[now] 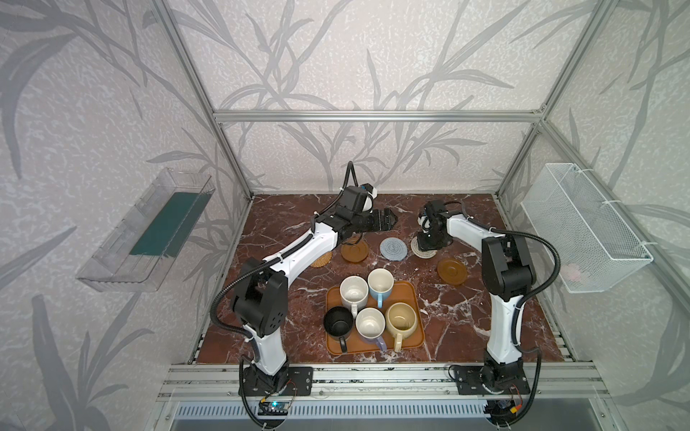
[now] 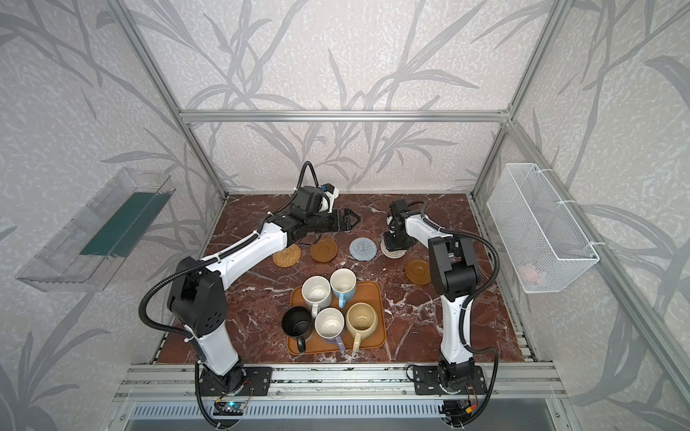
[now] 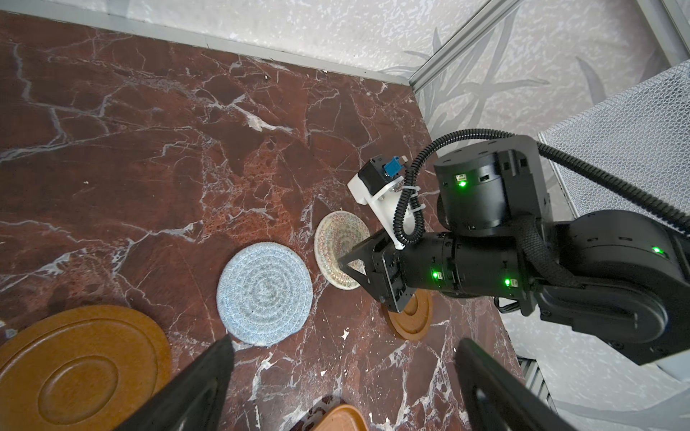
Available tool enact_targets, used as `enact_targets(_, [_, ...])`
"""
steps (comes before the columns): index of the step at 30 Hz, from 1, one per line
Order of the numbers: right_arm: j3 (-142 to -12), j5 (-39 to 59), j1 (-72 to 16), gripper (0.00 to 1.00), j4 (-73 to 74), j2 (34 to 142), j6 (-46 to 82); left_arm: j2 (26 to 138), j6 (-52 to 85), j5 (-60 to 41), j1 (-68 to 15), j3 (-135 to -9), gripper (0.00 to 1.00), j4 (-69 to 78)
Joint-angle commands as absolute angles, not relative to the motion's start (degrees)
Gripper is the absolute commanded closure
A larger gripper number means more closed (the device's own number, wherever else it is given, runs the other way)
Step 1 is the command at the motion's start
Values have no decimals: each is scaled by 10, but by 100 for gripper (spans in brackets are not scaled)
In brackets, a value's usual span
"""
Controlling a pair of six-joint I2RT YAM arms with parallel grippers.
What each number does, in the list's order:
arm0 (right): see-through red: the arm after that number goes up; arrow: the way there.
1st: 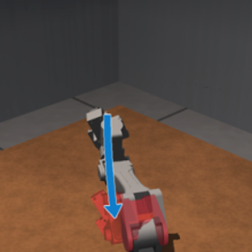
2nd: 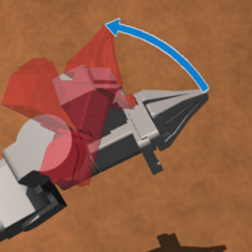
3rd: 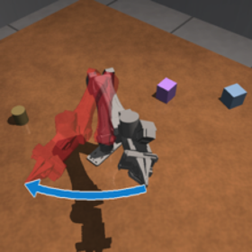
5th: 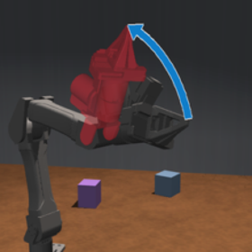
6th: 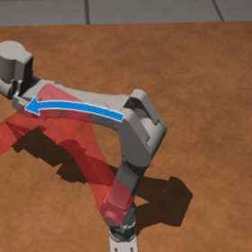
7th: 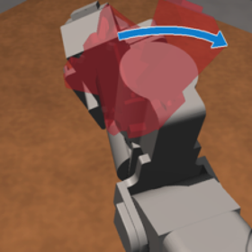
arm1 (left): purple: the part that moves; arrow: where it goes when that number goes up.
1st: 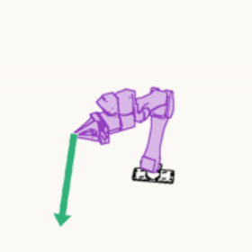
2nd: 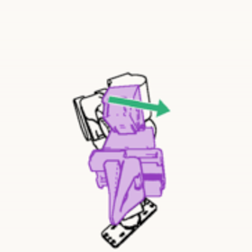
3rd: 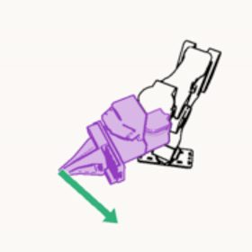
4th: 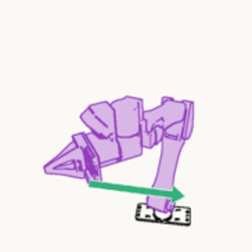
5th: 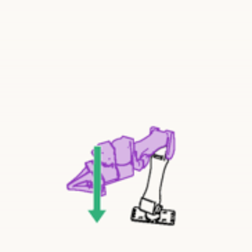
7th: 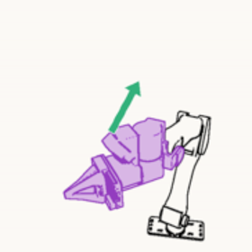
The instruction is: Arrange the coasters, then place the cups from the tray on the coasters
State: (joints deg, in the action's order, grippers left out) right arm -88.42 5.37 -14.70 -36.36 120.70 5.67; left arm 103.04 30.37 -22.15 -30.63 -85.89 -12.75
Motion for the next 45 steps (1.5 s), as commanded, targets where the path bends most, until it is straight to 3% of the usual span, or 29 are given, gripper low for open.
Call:
enact_targets(1, [-886,56,-160,67,-407,1215,55,1034,291,-226,-303,-866,5,-123])
enact_targets(19, [-862,37,-178,66,-413,1141,83,1013,292,-226,-300,-854,5,-130])
enact_targets(25, [-821,15,-185,51,-396,1031,91,995,291,-231,-300,-848,5,-132])
enact_targets(30, [-727,-9,-189,14,-353,896,104,977,287,-222,-299,-840,4,-138])
enact_targets(33, [-671,-60,-192,1,-331,817,113,971,287,-217,-298,-837,3,-141])
enact_targets(39, [-581,-50,-172,1,-291,729,123,961,287,-214,-298,-833,1,-141])
enact_targets(45, [-542,64,-88,1,-263,771,157,961,291,-259,-300,-828,1,-119])
